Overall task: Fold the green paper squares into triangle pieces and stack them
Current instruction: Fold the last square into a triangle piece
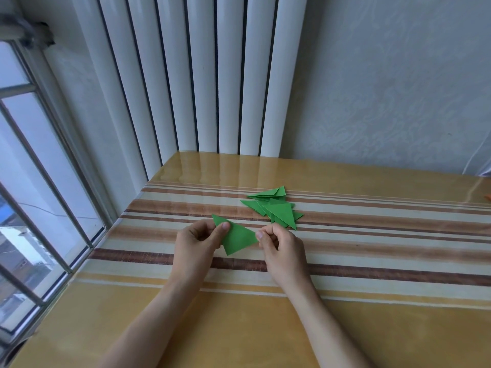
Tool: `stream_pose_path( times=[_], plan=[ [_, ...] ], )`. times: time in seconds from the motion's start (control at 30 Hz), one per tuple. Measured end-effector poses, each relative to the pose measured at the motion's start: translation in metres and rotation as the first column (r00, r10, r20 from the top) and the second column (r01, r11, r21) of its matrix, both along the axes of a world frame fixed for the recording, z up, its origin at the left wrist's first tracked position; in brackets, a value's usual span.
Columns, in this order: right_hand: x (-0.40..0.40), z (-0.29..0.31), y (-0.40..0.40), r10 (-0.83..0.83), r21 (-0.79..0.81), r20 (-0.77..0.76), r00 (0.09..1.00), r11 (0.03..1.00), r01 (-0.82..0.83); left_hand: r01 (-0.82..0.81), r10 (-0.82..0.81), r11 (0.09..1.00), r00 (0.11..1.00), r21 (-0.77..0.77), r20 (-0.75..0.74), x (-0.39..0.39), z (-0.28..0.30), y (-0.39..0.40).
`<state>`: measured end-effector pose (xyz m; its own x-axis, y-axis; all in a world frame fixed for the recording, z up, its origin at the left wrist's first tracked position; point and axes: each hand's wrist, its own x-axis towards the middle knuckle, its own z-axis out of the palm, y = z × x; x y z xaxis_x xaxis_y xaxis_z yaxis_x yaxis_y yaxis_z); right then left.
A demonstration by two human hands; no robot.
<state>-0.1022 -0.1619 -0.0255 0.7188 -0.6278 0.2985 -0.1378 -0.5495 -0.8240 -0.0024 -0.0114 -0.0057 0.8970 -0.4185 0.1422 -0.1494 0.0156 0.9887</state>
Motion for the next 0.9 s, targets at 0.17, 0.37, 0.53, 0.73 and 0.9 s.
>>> stream_pose_path(
  times=[0.17, 0.37, 0.53, 0.73, 0.9],
  plan=[
    [-0.001, 0.001, -0.002, -0.051, 0.055, 0.018, 0.999, 0.997, 0.050, 0.151, -0.163, 0.957, 0.986, 0.247, 0.032, -0.005, -0.003, -0.001],
    [0.000, -0.003, -0.003, -0.071, 0.102, 0.043, 0.997, 0.993, 0.066, 0.047, -0.058, 0.970, 0.998, 0.239, 0.040, 0.001, -0.004, 0.002],
    [0.000, -0.002, -0.001, -0.056, 0.038, 0.024, 0.998, 0.998, 0.055, -0.002, 0.005, 0.988, 1.000, 0.153, -0.022, 0.001, -0.004, 0.001],
    [0.000, -0.002, -0.001, 0.015, 0.037, -0.056, 0.998, 0.999, -0.013, -0.032, 0.038, 0.993, 0.998, 0.112, -0.053, 0.003, -0.003, 0.003],
    [-0.001, -0.001, 0.001, 0.021, 0.045, -0.082, 0.996, 0.999, -0.018, -0.050, 0.057, 0.993, 0.997, 0.108, -0.058, 0.005, -0.006, 0.002]
  ],
)
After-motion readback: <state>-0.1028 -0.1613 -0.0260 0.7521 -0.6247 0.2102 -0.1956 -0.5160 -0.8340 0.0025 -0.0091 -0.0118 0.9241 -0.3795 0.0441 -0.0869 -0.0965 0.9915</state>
